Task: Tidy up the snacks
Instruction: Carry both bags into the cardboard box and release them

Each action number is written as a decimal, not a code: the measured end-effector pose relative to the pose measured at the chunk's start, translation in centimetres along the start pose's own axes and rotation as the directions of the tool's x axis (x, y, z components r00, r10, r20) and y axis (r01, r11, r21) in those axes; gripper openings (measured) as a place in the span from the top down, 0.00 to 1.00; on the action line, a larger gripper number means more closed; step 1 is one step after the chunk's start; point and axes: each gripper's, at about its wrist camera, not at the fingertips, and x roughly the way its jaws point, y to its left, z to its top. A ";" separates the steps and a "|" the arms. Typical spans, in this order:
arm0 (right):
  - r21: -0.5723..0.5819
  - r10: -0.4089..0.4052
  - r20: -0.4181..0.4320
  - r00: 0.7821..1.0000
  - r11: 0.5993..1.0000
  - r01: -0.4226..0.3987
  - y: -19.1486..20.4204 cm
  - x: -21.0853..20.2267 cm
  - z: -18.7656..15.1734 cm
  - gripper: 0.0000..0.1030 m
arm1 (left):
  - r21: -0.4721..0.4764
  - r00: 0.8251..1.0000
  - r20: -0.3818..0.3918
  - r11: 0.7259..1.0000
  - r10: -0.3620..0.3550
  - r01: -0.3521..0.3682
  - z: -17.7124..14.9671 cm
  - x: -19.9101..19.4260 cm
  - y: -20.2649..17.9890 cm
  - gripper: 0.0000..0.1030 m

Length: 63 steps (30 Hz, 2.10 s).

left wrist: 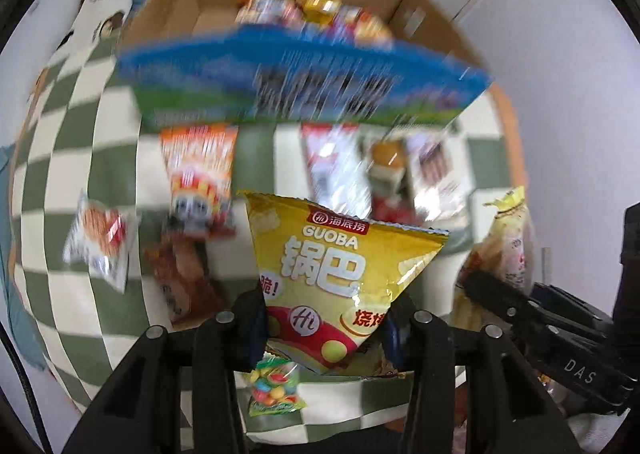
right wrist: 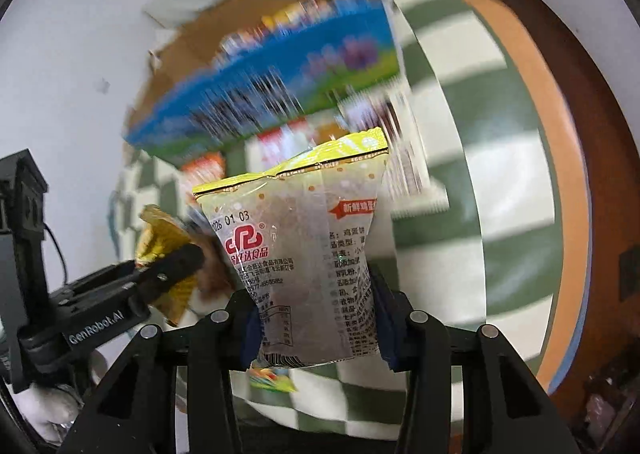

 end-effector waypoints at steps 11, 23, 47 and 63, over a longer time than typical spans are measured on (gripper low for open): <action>-0.105 0.023 0.154 0.988 0.994 -0.007 6.7 -2.8 14.7 0.53 | 0.020 0.992 0.111 0.998 0.061 -0.064 16.4 -2.6 0.4 0.59; -0.124 -0.005 -0.124 0.992 0.992 -0.010 10.3 9.9 24.0 0.53 | -0.079 0.977 -0.137 0.981 0.165 -0.177 26.8 6.3 8.2 0.58; -0.219 -0.214 -0.151 0.965 0.959 0.179 7.2 11.5 23.0 0.09 | -0.090 0.966 -0.004 0.962 0.259 -0.258 22.9 6.0 6.5 0.13; -0.198 -0.225 0.146 0.964 0.947 0.251 7.6 0.6 16.0 0.09 | -0.061 0.911 0.314 0.963 0.268 -0.263 15.0 -2.7 3.1 0.13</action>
